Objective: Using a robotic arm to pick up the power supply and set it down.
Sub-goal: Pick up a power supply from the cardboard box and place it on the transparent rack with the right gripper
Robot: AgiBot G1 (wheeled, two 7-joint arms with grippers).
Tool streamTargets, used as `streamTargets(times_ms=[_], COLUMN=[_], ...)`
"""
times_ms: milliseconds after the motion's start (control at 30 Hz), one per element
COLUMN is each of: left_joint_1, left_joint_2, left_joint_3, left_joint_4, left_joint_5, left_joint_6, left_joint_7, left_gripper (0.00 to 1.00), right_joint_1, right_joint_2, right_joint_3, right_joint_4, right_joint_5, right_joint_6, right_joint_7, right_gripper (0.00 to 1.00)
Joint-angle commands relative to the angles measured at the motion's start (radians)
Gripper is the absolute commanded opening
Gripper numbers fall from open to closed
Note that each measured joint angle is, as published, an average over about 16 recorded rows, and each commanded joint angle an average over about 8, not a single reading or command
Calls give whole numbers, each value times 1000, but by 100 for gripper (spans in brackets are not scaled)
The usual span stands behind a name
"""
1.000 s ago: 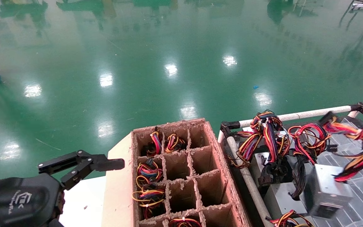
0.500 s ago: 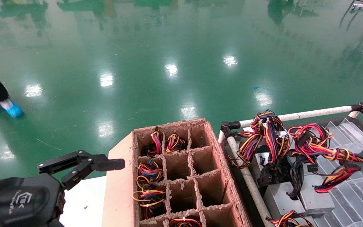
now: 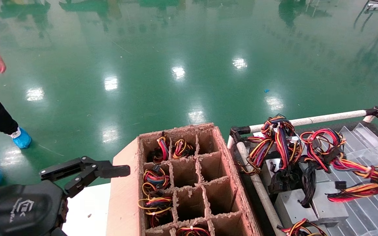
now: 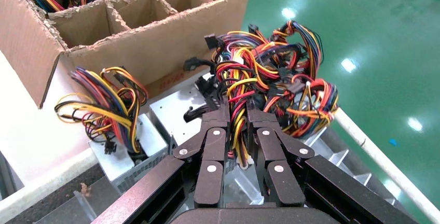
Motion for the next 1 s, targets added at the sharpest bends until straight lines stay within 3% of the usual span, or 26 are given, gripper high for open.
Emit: streamTargets(times_ms=[33,567,1000], left_joint_1=[0,0,0], left_joint_2=[0,0,0], left_joint_3=[0,0,1], left_joint_4=[0,0,0], left_joint_5=[0,0,0], left_joint_6=[0,0,0], left_joint_7=[0,0,0], left_gripper=[100,100,100], right_joint_1=[-8,-69,-38], right_joint_2=[13,60,68], right_joint_3=[-12,-79,-97], right_joint_4=[-6,-76,-96], right_joint_5=[20,135,101], right_joint_6=[0,8,11], right_joint_7=[-7,-74,-170], right_gripper=[0,0,0])
